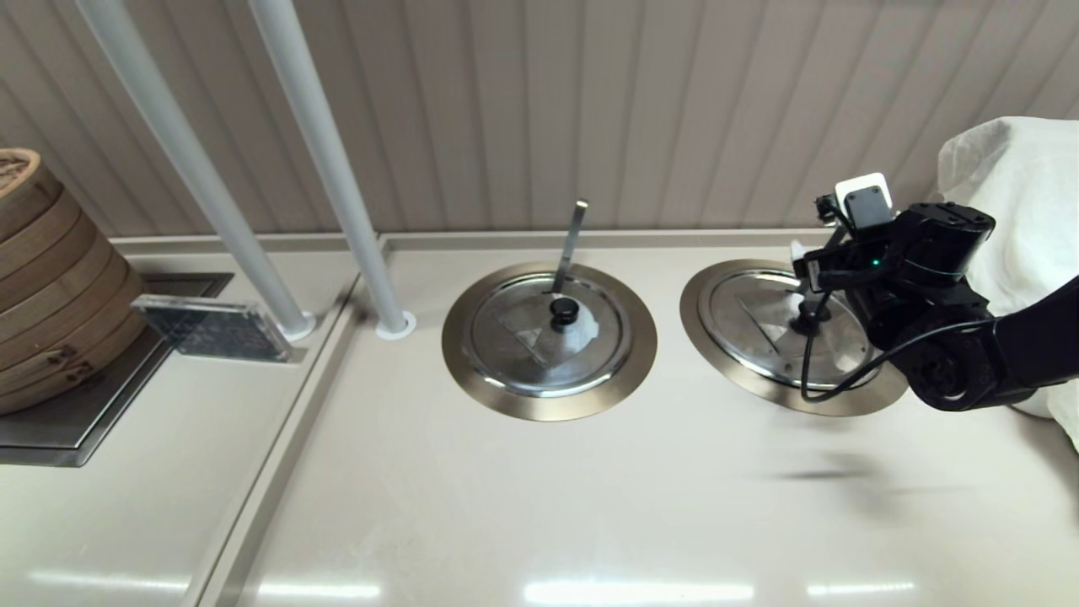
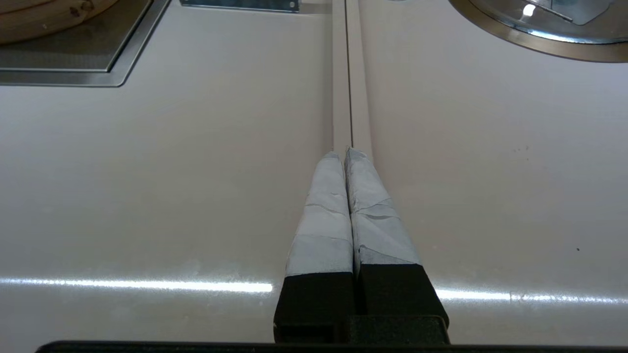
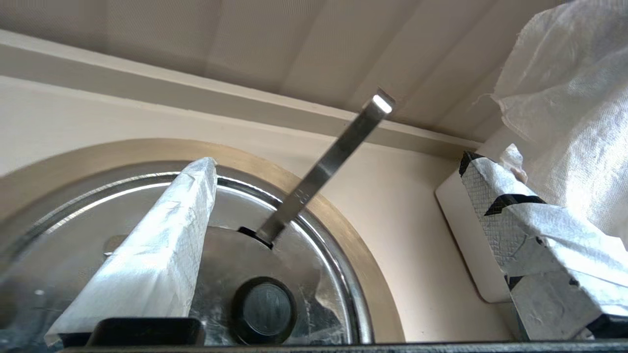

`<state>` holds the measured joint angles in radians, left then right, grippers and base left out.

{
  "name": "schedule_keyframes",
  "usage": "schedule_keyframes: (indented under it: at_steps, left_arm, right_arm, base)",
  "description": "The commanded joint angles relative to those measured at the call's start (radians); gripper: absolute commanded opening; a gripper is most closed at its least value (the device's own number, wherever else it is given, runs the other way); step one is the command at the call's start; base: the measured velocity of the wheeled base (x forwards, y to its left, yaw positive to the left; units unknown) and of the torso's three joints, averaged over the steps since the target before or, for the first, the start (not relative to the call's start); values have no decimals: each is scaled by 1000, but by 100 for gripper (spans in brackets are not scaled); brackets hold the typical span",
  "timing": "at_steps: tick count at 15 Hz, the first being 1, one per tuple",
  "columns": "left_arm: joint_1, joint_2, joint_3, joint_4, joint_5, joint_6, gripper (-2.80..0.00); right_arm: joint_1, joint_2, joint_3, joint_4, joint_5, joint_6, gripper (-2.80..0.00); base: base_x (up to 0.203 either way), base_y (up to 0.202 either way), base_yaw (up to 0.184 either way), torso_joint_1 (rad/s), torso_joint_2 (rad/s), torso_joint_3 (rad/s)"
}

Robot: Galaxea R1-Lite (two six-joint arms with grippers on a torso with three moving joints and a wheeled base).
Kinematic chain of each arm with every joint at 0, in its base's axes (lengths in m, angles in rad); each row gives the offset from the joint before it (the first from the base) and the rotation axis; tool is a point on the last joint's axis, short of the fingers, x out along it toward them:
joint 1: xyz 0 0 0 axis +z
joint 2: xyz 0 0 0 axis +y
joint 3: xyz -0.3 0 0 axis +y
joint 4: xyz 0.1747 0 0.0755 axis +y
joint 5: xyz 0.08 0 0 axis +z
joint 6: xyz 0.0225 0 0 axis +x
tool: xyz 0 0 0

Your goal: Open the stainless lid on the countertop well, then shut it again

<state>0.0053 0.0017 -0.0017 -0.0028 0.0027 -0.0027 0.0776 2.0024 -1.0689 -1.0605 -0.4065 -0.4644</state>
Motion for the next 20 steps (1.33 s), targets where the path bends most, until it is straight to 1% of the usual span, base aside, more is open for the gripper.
schedule_keyframes:
  at_steps: [1, 2, 3, 5, 6, 7, 9, 10, 11, 14, 16, 18, 20]
  left_arm:
    - [1, 0, 0, 0, 0, 0, -280]
    - [1, 0, 0, 0, 0, 0, -280]
    - [0, 0, 0, 0, 0, 0, -280]
    - [0, 0, 0, 0, 0, 0, -280]
    - [1, 0, 0, 0, 0, 0, -280]
    - [1, 0, 0, 0, 0, 0, -280]
    - [1, 0, 0, 0, 0, 0, -280]
    - [1, 0, 0, 0, 0, 0, -280]
    - [1, 0, 0, 0, 0, 0, -280]
    - [1, 0, 0, 0, 0, 0, -280]
    - [1, 0, 0, 0, 0, 0, -280]
    - [-1, 0, 0, 0, 0, 0, -280]
    - [1, 0, 0, 0, 0, 0, -280]
  right_arm:
    - [27, -41, -2, 5, -3, 35, 0]
    - [49, -68, 3, 34, -3, 68, 0]
    - [82, -98, 10, 90, -2, 120, 0]
    - [129, -165, 15, 231, -1, 215, 0]
    - [142, -203, 12, 300, 1, 249, 0]
    - [150, -234, 10, 348, 7, 272, 0]
    - [157, -267, 8, 366, 12, 285, 0]
    - [171, -292, 6, 379, 12, 307, 0]
    - [181, -325, 3, 420, 13, 323, -280]
    - [206, -476, 12, 653, 51, 330, -280]
    - [214, -622, 27, 806, 69, 327, -280]
    - [213, -786, 36, 945, 66, 275, -280]
    - [179, -987, 61, 1054, 61, 240, -280]
  base:
    - [0, 0, 0, 0, 0, 0]
    - [0, 0, 0, 0, 0, 0]
    - [0, 0, 0, 0, 0, 0]
    - [0, 0, 0, 0, 0, 0]
    - [0, 0, 0, 0, 0, 0]
    - [0, 0, 0, 0, 0, 0]
    - [0, 0, 0, 0, 0, 0]
    - [0, 0, 0, 0, 0, 0]
    - [0, 0, 0, 0, 0, 0]
    - [0, 0, 0, 0, 0, 0]
    - [0, 0, 0, 0, 0, 0]
    - [0, 0, 0, 0, 0, 0]
    - [0, 0, 0, 0, 0, 0]
